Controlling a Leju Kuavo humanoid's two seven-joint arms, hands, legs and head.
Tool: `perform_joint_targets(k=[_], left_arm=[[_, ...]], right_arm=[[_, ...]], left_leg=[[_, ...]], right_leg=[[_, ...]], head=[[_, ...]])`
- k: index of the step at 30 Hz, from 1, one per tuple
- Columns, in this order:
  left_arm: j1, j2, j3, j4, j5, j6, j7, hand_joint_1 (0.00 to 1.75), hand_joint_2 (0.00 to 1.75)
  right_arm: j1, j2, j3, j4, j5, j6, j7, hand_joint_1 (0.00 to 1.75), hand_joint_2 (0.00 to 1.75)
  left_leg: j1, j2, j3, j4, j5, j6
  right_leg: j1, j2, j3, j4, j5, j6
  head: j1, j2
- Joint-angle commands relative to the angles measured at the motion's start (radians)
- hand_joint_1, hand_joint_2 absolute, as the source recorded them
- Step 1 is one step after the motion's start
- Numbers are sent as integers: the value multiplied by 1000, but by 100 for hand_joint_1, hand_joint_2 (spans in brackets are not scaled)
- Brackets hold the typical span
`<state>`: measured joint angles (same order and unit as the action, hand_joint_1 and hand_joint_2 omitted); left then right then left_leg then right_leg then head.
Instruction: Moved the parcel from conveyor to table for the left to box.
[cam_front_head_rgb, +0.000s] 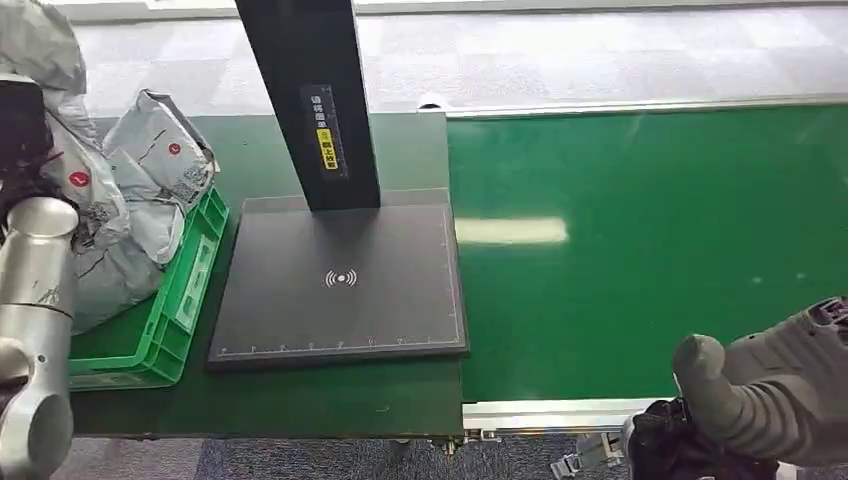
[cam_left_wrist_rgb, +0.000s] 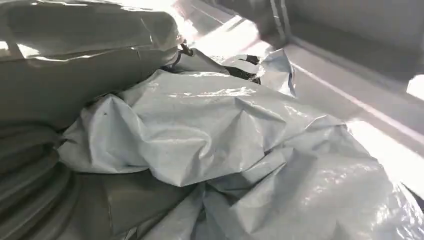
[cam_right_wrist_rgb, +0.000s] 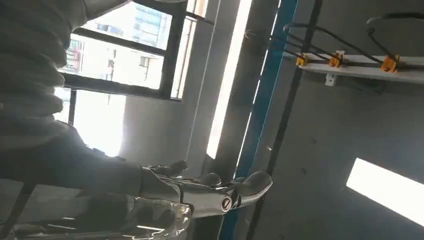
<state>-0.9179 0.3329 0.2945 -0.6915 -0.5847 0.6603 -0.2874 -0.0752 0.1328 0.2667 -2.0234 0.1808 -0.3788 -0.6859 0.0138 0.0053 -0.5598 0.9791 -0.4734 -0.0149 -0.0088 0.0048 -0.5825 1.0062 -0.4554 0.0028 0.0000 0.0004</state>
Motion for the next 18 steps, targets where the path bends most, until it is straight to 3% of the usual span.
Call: perform_joint_targets(k=[1,4,9,14,18], left_arm=[[-98,138,-170,372,-349,-122,388,175,175],[-78,151,-207,359,-442,-134,468,175,175],[-63,104,-202,347,-463,-269,497,175,175],[-67,52,-159,336,-423,-400,440,175,175],[-66,49,-160,335,-423,-397,441,175,175]], right_arm=[[7,-23,-15,105,-10,2,-12,0,175],[9,5,-41,125,-4,36,-12,0,175],[19,19,-71,138,20,58,-12,0,175],[30,20,-92,138,35,73,-12,0,175],[31,20,-92,139,36,73,-12,0,175]], left_leg=[[1,0,1,-1,0,1],[1,-1,0,0,0,1],[0,-3,-1,-2,1,1],[1,-4,-1,-2,1,1],[1,-5,-2,-1,1,1]], right_leg=[[1,0,2,-2,0,0],[1,-1,1,-1,-1,0],[0,-3,0,-2,0,0],[1,-4,1,-4,0,-1],[1,-5,0,-3,0,0]], head=[[0,0],[0,0],[0,0],[0,0],[0,0]])
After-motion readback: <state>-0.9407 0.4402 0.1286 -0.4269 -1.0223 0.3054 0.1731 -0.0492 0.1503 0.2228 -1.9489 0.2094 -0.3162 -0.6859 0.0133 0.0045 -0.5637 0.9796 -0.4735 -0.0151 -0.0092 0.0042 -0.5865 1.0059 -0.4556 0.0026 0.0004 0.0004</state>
